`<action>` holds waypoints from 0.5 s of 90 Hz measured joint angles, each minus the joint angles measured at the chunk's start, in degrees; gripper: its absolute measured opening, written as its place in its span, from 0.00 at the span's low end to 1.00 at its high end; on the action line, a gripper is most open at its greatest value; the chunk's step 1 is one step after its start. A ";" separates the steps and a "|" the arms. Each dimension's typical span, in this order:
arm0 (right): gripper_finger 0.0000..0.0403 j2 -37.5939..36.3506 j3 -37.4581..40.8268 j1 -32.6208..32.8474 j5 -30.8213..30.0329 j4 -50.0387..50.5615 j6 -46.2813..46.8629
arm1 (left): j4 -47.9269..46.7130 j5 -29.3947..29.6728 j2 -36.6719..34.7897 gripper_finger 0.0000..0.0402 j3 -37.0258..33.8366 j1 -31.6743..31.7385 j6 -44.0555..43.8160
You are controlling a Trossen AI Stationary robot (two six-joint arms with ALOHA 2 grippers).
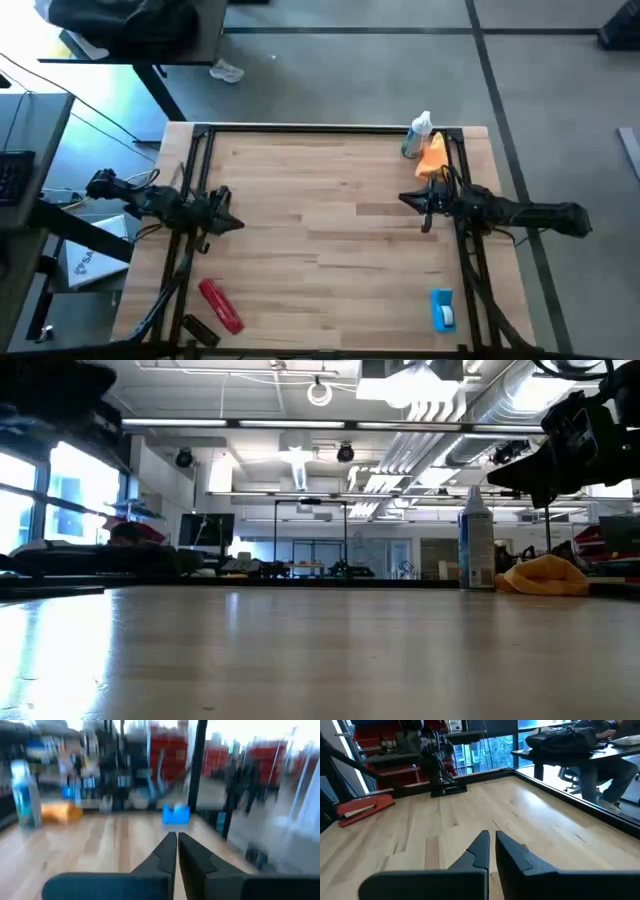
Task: Apply microfiber cloth
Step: Spray the front and back of the cellphone using a spray bottle
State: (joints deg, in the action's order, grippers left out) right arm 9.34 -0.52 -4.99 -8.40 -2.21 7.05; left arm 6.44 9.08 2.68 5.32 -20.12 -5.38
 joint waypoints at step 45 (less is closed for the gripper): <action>0.00 0.00 0.01 0.00 0.00 -0.01 0.00 | 14.96 8.49 20.26 0.00 0.44 0.98 -3.64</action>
State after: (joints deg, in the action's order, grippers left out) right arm 9.34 -0.51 -4.99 -8.40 -2.22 7.05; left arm 21.40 17.56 22.94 5.76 -19.14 -9.02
